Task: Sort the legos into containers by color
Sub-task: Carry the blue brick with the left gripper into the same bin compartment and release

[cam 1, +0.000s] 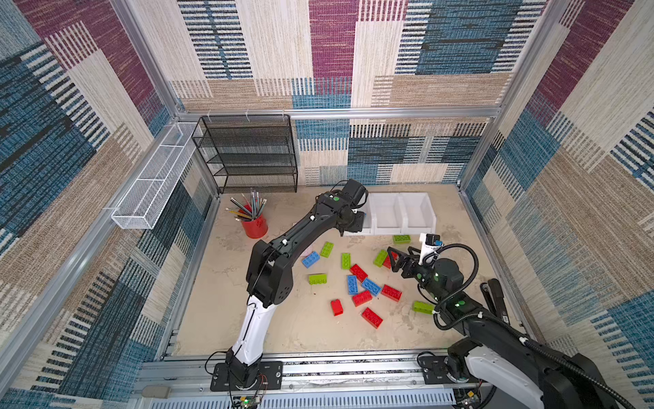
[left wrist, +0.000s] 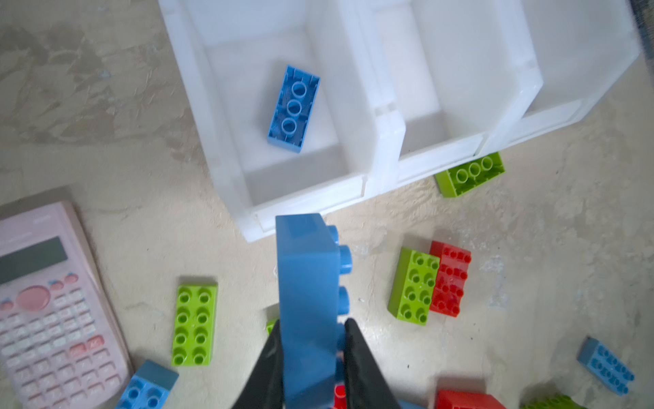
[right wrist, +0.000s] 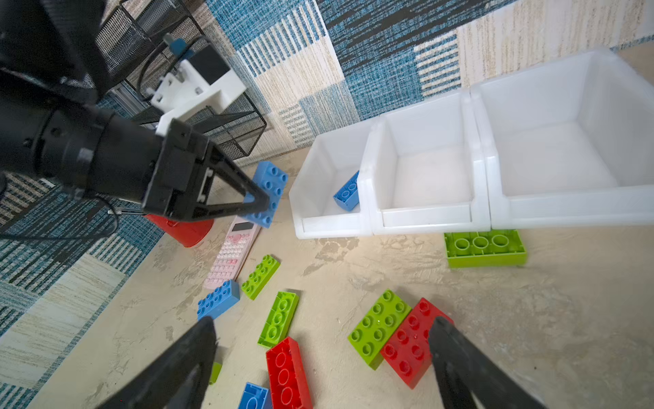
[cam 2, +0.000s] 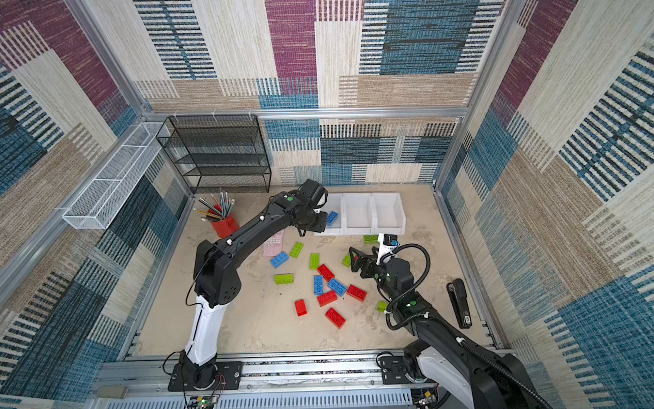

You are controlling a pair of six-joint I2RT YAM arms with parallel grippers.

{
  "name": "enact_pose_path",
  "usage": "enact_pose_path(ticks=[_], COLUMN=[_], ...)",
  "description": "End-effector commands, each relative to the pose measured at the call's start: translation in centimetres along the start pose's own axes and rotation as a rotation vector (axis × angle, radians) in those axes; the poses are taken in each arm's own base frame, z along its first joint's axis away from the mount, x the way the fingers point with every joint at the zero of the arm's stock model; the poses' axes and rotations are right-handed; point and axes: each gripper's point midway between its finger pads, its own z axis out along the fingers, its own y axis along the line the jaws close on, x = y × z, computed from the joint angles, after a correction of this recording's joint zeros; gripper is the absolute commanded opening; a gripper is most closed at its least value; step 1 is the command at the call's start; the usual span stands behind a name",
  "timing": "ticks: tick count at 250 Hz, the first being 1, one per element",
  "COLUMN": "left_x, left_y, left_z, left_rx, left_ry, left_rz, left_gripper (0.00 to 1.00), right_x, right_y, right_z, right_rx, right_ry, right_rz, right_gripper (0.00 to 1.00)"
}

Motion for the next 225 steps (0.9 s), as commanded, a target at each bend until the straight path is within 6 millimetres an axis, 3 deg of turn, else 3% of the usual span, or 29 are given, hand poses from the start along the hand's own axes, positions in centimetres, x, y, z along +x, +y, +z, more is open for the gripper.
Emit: enact_pose_path(ticks=[1,86,136,157,180,225], left_x=[-0.4,-2.6,-3.2,-3.3,-3.7,-4.5], left_y=[0.2,1.3,1.4,1.2,1.1,0.4], left_z=[1.0,5.2,6.1,5.9,5.2,2.0], left_rx=[0.021,0.050,0.064,0.083,0.092,0.129], left_ry=[0.042,0.039,0.020,0.020,0.005,-0.043], left_rz=[0.025,-0.010,-0.015,-0.017,-0.012,-0.007], left_gripper=[0.20,0.20,0.27,0.36,0.54,0.64], right_x=[-0.9,-0.6,-0.5,-0.6,-0.4,0.3], right_y=[0.7,1.2,1.8,1.9,2.1,2.3], right_z=[-0.2,0.0,0.3,0.4,0.9,1.5], right_rx=[-0.029,-0.061,-0.084,-0.083,-0.082,-0.061], right_ry=[-0.037,-0.016,0.007,0.012,0.051,0.155], right_rz=[0.005,0.004,0.000,-0.003,-0.008,-0.036], right_gripper=[0.95,0.95,0.94,0.94,0.94,0.93])
